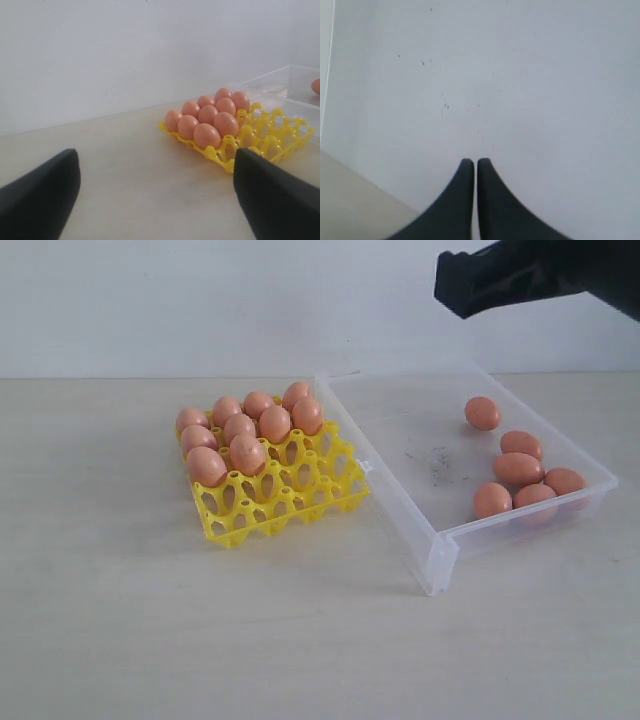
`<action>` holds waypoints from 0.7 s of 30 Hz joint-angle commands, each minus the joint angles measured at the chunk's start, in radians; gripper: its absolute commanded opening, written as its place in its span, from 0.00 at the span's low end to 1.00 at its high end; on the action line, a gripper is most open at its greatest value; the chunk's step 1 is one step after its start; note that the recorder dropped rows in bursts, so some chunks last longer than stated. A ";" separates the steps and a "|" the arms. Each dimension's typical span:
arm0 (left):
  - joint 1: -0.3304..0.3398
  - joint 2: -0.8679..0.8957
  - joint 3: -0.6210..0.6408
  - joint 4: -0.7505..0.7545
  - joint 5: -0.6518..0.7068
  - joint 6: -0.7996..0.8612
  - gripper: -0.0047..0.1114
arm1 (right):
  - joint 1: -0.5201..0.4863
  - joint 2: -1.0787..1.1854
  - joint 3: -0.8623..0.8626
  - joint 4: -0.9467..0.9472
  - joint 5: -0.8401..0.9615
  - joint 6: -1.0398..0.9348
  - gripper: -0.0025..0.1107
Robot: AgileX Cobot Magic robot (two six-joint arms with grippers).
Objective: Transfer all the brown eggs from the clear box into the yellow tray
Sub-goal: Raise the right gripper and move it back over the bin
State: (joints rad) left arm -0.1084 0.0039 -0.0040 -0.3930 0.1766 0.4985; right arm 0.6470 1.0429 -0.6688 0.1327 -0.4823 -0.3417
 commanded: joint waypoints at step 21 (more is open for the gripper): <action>-0.007 -0.004 0.004 -0.007 0.000 -0.008 0.71 | -0.058 0.130 -0.146 0.525 -0.299 -0.596 0.39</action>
State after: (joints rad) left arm -0.1084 0.0039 -0.0040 -0.3930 0.1766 0.4985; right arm 0.6346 1.1658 -0.7382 0.3701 -0.9875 -0.8088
